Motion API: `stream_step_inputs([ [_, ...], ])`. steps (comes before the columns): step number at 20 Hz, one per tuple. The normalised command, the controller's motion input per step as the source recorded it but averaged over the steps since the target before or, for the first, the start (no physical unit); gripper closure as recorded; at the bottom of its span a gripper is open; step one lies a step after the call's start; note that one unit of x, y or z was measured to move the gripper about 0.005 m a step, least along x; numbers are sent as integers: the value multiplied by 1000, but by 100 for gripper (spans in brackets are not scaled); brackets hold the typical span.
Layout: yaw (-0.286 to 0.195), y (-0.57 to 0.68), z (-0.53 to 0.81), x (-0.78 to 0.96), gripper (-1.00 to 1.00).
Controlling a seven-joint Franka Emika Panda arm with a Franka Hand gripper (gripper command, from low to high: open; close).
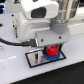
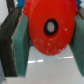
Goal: Insert the blue gear onto the right peg, followed by the red gear
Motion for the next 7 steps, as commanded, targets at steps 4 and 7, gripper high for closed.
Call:
stream_step_inputs([
  [4, 0, 55, 336, 1, -100],
  [7, 0, 60, 605, 1, -100],
])
